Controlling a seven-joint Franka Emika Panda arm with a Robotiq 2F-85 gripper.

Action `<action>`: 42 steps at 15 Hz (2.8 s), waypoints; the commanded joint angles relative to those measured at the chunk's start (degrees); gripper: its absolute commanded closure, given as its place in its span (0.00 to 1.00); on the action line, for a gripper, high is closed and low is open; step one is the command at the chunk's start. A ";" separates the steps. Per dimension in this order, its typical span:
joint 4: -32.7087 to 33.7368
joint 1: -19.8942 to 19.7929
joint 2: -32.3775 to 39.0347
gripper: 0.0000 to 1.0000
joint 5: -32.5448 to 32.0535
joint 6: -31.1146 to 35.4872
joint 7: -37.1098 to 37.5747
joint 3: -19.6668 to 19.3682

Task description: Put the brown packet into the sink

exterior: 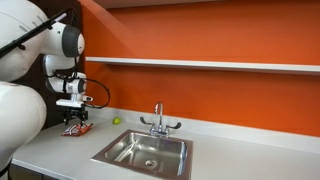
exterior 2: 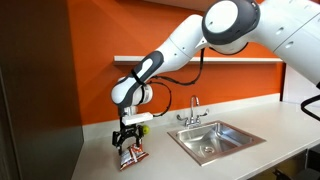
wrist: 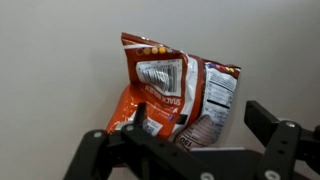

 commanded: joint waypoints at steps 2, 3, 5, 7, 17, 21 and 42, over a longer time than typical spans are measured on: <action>3.67 0.92 1.62 0.00 -1.23 -3.12 2.63 -0.96; 3.86 0.93 1.77 0.08 -1.20 -3.23 2.83 -1.07; 4.27 0.93 1.93 0.35 -1.18 -3.68 3.03 -1.19; 4.67 0.91 2.16 0.50 -1.19 -4.13 3.12 -1.28; 5.78 0.83 2.20 1.00 -1.16 -5.56 4.02 -1.77; 5.71 0.71 2.10 1.00 -1.14 -6.05 4.45 -1.98; 0.67 -0.20 -10.28 1.00 -0.96 -10.37 8.36 -2.53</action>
